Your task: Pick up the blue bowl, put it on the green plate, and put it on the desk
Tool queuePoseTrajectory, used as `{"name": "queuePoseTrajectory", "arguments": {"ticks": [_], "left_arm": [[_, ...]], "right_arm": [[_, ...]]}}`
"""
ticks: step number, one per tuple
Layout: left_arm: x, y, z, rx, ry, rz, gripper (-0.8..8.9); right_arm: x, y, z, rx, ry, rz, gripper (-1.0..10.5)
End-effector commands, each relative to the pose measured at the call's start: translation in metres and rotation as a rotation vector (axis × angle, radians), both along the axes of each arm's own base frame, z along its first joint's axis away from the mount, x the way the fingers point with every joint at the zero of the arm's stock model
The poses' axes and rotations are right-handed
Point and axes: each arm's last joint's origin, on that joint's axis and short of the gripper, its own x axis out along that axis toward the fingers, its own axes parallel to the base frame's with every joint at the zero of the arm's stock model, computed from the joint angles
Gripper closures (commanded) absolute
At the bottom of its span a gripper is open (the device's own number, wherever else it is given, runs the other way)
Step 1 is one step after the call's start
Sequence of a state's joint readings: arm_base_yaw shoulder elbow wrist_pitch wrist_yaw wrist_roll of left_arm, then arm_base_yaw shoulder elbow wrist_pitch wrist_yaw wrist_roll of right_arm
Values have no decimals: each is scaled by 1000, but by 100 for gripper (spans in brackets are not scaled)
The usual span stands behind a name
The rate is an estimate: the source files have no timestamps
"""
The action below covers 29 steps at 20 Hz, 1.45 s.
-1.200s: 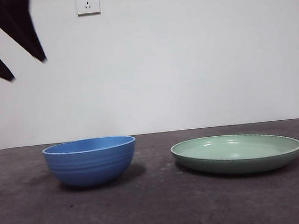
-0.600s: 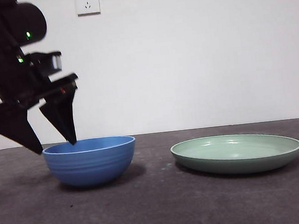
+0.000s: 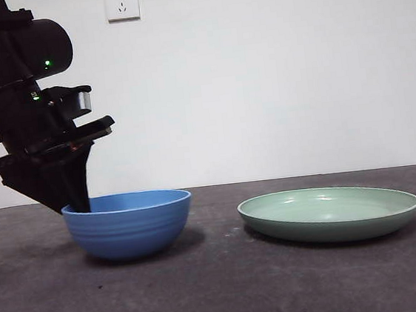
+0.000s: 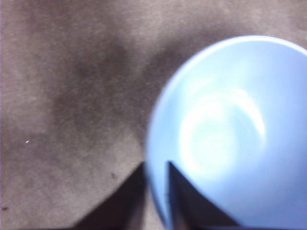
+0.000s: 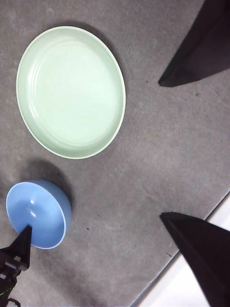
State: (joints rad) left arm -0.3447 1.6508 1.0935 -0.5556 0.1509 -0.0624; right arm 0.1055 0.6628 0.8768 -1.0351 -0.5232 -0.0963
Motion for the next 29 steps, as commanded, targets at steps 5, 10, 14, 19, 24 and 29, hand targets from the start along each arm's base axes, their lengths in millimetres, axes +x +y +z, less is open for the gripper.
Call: {"name": "queuePoseTrajectory", "arguments": {"ticks": [5,10,14,19,24,29], "left_arm": [[6,-4,2,-10,-13,13,803],[10,-13,30,-52,-46,28,803],[10,-42,73,-105,-122,-55,804],[7,-76,96,-213,-226,-84,804],[20,-115,82,-214,-188,-135,803],[38,-163,56,-175,-142,-193,803]], "right_arm": [[1,0,6,9,-21,-3,528],[1,0,6,8,-21,-3,528],[1,0,6,9,-21,-3,528],[1,0,6,13,-16,-8,528],[1,0,6,14,-15,-9,528],[1,0,6,19,-10,-15,528]]}}
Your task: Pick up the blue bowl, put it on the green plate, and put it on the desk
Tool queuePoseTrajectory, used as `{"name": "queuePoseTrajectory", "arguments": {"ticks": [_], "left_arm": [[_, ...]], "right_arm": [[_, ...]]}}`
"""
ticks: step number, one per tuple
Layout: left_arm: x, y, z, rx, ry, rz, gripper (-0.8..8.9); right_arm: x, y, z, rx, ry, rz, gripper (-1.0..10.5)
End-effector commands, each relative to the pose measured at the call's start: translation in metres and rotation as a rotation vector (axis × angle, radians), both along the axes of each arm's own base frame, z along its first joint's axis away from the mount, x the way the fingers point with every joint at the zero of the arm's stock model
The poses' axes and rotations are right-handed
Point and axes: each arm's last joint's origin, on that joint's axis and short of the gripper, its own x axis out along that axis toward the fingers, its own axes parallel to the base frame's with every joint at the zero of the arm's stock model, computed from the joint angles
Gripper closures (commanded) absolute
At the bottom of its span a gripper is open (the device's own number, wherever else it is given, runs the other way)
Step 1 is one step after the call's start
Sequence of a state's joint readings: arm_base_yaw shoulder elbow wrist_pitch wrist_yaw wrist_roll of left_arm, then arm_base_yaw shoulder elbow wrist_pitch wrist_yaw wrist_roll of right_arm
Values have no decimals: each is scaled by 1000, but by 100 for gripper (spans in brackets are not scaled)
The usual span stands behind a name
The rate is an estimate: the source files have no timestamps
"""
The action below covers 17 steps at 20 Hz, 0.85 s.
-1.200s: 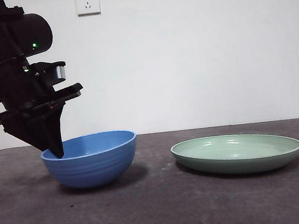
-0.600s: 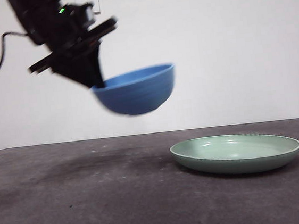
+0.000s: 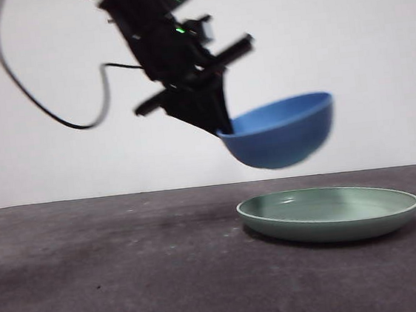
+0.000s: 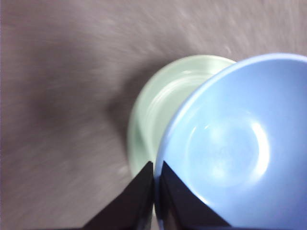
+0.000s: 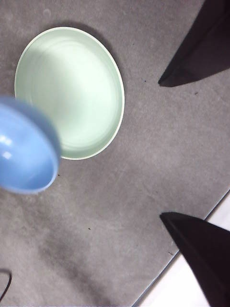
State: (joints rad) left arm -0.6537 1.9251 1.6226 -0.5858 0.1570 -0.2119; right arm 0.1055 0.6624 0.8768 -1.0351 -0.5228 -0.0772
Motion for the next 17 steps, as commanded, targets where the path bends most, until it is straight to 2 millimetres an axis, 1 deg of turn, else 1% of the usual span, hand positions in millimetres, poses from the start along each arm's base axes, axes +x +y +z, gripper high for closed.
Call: {"name": "queuePoseTrajectory", "arguments": {"ticks": [1,4,7,9,10,13,14,17], "left_arm": [[10,-24,-10,3,0,-22,804],[17,-44,-27,18,16,-42,803],[20,-54,-48,63,40,-44,804],[21,-56,-59,86,60,-49,804],[21,-57,-62,92,67,-51,804],[20,-58,-63,93,67,-55,803],[20,-58,-63,95,69,-55,787],[19,-57,-64,107,84,-55,652]], "right_arm": [[1,0,6,9,-20,-3,528],[1,0,6,11,-18,-5,528],[1,0,6,11,-18,-5,528],[1,0,6,11,-18,-5,527],[1,0,6,11,-18,-5,528],[0,0,6,11,-20,-5,528],[0,0,6,11,-20,-5,528],[0,0,7,11,-21,-5,528]]}}
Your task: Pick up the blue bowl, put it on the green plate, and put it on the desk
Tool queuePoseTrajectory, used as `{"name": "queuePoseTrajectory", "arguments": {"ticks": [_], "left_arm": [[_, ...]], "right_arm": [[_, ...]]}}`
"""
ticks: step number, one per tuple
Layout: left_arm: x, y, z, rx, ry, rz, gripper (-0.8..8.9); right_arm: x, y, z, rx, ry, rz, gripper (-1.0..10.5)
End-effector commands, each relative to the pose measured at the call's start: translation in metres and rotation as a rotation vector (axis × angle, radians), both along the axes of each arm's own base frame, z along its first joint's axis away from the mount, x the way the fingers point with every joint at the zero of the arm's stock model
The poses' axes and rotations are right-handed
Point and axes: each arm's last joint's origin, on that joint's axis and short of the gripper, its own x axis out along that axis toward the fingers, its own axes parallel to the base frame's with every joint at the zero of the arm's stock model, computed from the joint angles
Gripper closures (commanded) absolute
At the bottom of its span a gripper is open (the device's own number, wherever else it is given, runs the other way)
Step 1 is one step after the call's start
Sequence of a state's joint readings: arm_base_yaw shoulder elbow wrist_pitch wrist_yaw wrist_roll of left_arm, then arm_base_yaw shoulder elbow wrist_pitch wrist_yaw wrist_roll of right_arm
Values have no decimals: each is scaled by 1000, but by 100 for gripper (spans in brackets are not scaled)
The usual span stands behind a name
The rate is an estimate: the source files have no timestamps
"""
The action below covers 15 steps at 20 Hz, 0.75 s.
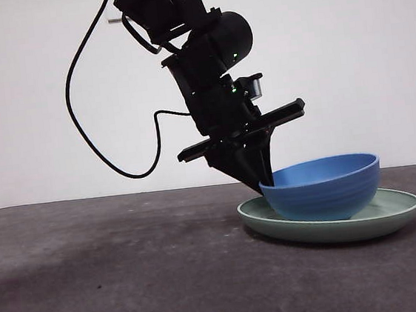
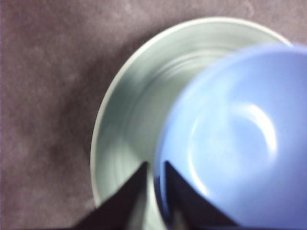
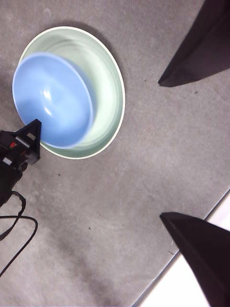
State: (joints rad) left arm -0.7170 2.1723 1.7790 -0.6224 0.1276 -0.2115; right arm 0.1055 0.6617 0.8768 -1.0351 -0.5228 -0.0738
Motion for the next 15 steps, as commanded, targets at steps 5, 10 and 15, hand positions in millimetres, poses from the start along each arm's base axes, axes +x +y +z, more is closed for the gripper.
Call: {"name": "queuePoseTrajectory", "arguments": {"ticks": [5,10,15], "left_arm": [[1,-7,-1,10,5,-9,620],[1,-7,20,19,9,-16,528],[2,-8,55,14,-15,-35,528]], "right_arm": [[0,0,6,7,-22,-4,528],[0,0,6,6,-23,-6,528],[1,0,6,-9,-26,-20,528]]}}
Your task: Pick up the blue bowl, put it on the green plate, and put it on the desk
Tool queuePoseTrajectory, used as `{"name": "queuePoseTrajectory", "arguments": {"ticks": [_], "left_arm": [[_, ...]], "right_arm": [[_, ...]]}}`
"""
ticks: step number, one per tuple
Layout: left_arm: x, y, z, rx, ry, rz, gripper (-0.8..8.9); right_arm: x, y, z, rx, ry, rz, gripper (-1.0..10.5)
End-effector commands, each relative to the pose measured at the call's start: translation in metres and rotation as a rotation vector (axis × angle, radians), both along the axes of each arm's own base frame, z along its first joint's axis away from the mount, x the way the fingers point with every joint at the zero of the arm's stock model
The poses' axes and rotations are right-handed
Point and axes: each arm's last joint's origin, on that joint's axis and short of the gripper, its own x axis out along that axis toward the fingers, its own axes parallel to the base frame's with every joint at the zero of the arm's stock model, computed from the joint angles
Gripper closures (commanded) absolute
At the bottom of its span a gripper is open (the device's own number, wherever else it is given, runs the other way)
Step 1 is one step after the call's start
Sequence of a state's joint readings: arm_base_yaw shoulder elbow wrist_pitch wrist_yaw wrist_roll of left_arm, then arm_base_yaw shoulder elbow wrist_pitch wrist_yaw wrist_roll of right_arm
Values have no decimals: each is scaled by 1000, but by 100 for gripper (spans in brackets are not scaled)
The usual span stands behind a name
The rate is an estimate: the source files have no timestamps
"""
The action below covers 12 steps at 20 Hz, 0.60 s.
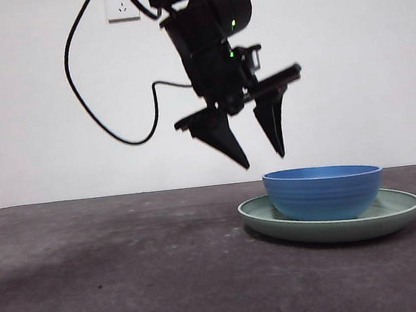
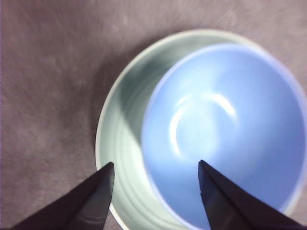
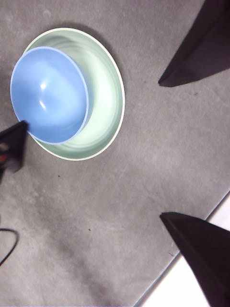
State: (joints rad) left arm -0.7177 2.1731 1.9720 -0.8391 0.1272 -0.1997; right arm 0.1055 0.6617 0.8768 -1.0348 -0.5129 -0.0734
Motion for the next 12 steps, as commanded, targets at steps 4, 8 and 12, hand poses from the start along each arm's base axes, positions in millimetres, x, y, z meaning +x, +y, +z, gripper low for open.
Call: {"name": "queuePoseTrajectory", "arguments": {"ticks": [4,8,12], "left_arm": [[-5,6,53,-50,-103,-37,528],[-21,43,119,-141,-224,1,528],[-48,94,178,-203,-319,65,528]], "right_arm": [[1,-1,6,-24,-27,-35,528],[1,-1,6,-24,-27,-36,528],[1,-1,6,-24,-28,-36,528]]}}
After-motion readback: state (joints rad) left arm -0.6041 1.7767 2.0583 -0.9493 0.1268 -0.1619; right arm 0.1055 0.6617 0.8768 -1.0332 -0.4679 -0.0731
